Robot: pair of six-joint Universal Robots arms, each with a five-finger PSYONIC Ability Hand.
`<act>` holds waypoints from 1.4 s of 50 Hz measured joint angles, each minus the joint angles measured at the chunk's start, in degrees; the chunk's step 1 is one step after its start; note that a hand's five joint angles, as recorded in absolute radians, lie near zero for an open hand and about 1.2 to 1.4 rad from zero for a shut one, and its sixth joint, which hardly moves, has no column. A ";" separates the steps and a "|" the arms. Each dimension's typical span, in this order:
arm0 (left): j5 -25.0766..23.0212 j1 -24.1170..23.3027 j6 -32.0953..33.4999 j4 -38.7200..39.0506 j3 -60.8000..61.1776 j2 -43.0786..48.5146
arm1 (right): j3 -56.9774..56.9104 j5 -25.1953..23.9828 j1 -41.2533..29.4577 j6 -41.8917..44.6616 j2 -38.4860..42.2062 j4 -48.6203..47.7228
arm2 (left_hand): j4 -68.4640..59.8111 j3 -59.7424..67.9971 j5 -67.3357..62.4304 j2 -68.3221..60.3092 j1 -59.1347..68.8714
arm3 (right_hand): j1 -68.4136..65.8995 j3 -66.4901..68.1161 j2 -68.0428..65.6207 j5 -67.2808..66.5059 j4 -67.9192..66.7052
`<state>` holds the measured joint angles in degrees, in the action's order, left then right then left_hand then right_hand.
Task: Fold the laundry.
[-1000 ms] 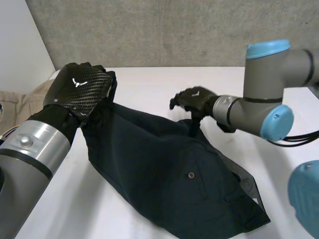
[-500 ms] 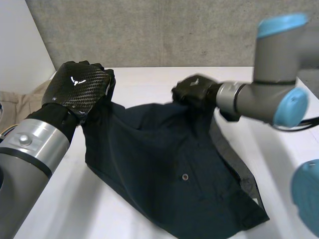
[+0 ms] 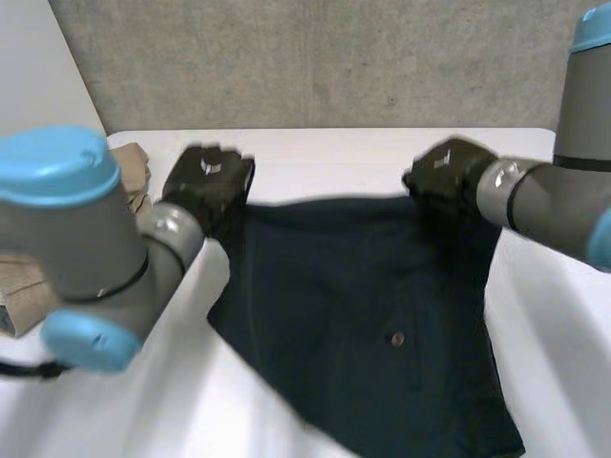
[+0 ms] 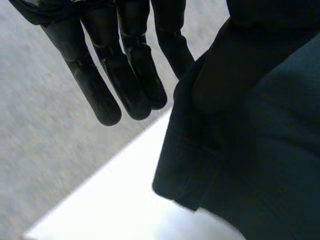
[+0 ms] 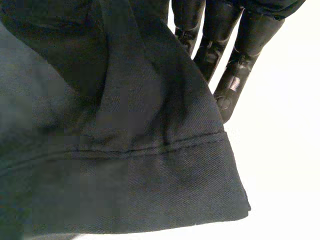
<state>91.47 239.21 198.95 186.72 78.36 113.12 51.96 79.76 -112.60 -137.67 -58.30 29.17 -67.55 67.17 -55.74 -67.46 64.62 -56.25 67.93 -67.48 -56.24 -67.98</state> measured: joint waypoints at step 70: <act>6.79 -3.70 0.04 10.77 11.84 1.61 | -0.30 1.23 1.05 -23.91 3.76 -9.22 | 2.83 -2.49 0.30 2.71 0.25 | 37.51 -46.50 45.54 45.60 47.30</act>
<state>98.27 235.51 198.99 197.49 90.19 114.73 51.67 80.99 -111.55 -161.58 -54.54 19.94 -64.71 64.68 -55.44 -64.75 64.87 -18.74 21.43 -21.94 -10.64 -20.68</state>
